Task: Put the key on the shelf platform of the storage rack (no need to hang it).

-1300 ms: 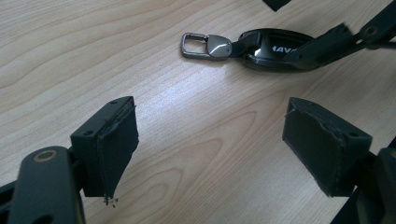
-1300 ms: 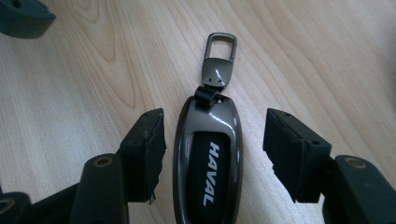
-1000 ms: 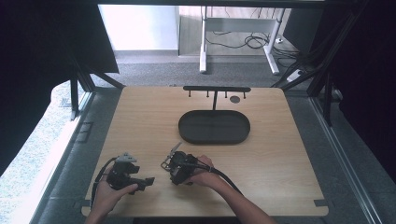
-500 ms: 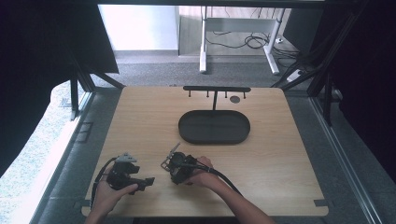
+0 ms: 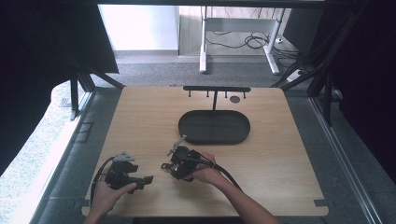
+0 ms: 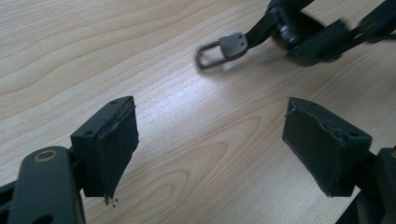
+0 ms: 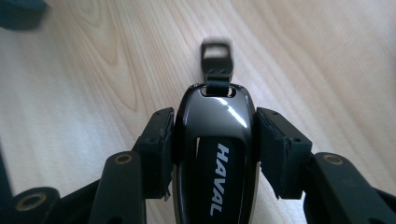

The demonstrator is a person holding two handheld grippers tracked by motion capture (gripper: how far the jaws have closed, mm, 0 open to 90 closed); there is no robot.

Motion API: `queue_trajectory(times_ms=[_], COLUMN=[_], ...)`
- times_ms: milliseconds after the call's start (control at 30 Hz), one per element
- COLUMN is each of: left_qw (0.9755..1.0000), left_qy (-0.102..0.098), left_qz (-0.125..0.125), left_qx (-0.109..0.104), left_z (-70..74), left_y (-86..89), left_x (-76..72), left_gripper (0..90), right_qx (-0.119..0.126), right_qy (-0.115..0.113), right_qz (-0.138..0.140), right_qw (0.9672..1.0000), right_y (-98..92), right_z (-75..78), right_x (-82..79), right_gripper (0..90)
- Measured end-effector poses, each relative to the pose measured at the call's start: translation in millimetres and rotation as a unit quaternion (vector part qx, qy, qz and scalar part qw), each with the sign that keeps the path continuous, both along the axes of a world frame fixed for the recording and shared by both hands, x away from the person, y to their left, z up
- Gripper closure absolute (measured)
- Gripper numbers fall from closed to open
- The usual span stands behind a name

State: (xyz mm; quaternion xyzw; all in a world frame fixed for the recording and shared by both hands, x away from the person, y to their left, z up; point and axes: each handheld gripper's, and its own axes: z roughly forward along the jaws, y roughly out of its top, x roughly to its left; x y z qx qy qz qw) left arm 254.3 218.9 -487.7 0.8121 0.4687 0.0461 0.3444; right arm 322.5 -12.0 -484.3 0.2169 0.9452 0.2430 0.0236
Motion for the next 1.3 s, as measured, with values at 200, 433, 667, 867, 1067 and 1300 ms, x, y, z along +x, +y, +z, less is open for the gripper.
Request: queue_trajectory(times_ms=[200,433,667,867,1067,1300], left_qw=[1.0000,1.0000,1.0000,1.0000,1.0000,1.0000], left_qy=[0.000,-0.001,-0.001,0.000,0.000,0.002], left_qz=[0.000,0.001,-0.003,-0.001,-0.001,-0.004], left_qx=[0.001,0.000,0.001,0.001,0.001,0.005], left_z=[-0.2,-0.7,-0.8,-0.9,-1.1,-1.1], left_y=[-0.7,-0.7,-1.1,-0.9,-1.4,-1.1], left_x=[-0.1,0.4,0.5,0.5,0.4,0.7], left_gripper=[18.5,18.5,18.5,18.5,18.5,18.5], right_qx=[0.023,0.037,0.046,0.049,0.049,0.050], right_qy=[-0.014,-0.027,-0.035,-0.040,-0.057,-0.064], right_qz=[0.001,-0.003,-0.006,-0.013,-0.019,-0.033], right_qw=[0.9996,0.9989,0.9983,0.9979,0.9970,0.9961], right_y=[-7.2,-17.0,-29.8,-39.7,-49.6,-61.9], right_z=[23.2,44.1,60.4,68.3,75.6,83.2], right_x=[-1.6,-0.4,5.2,11.7,17.2,26.9], right_gripper=[49.6,49.6,49.6,49.6,49.6,49.6])
